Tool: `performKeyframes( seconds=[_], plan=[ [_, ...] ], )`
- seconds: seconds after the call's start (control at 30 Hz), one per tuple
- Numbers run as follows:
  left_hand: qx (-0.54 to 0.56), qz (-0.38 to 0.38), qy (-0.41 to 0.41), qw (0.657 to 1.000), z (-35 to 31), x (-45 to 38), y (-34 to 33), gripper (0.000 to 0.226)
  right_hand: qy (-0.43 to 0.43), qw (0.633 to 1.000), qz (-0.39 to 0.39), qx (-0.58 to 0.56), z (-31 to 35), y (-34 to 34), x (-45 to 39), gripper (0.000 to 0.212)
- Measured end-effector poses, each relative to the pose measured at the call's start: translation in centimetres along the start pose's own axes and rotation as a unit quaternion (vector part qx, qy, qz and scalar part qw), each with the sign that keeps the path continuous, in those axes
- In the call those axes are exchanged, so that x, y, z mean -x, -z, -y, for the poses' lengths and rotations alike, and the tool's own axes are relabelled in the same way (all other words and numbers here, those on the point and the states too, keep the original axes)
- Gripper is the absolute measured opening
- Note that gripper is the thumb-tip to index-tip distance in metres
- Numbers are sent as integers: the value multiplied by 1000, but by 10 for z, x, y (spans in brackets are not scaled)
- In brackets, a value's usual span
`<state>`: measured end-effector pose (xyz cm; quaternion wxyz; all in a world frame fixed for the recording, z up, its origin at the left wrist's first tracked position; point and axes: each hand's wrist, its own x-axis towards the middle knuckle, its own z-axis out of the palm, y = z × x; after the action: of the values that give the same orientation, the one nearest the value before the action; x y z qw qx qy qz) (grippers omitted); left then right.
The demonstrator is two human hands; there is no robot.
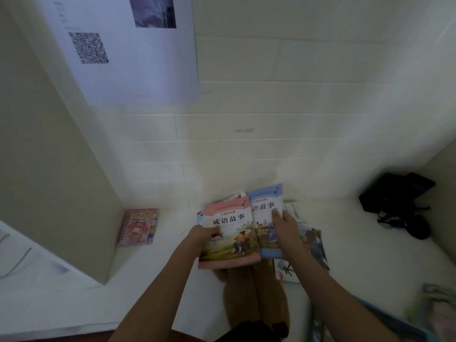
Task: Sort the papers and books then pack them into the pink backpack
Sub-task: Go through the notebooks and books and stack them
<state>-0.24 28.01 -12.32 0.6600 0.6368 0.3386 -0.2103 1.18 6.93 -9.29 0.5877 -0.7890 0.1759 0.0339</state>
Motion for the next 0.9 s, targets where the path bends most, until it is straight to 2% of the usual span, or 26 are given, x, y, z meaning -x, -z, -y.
performKeyframes(
  seconds=[0.07,0.2,0.3,0.37,0.43,0.5,0.6,0.67,0.7,0.77,0.83,0.9],
  plan=[
    [-12,-29,-57,998,-5,-5,-1,22,59,998,-32,20,11,16,-1,37],
    [-4,-36,-140,990,-16,-4,-5,22,160,985,9,61,38,54,7,27],
    [1,-10,-192,981,-22,2,-13,20,175,984,15,11,57,81,1,31],
    [27,38,-209,977,-26,11,-24,24,143,986,50,-64,61,88,-2,38],
    [60,118,-208,969,-31,24,-39,22,105,987,74,-98,54,83,0,35],
    [76,188,-193,960,-36,38,-58,20,105,988,71,-90,38,76,4,35],
    [82,210,-159,961,-39,55,-85,22,94,986,48,-130,15,81,13,19],
    [111,240,-113,958,-38,63,-101,38,106,982,23,-152,7,94,18,11],
    [120,260,-97,953,-38,66,-108,45,118,979,10,-168,4,103,19,18],
    [93,266,-103,954,-36,73,-124,45,137,970,7,-200,2,124,25,48],
    [-18,231,-180,956,-32,75,-142,35,121,963,26,-238,-4,145,28,77],
    [-100,217,-234,943,-26,76,-164,27,107,960,34,-257,-12,165,33,79]
  ],
)
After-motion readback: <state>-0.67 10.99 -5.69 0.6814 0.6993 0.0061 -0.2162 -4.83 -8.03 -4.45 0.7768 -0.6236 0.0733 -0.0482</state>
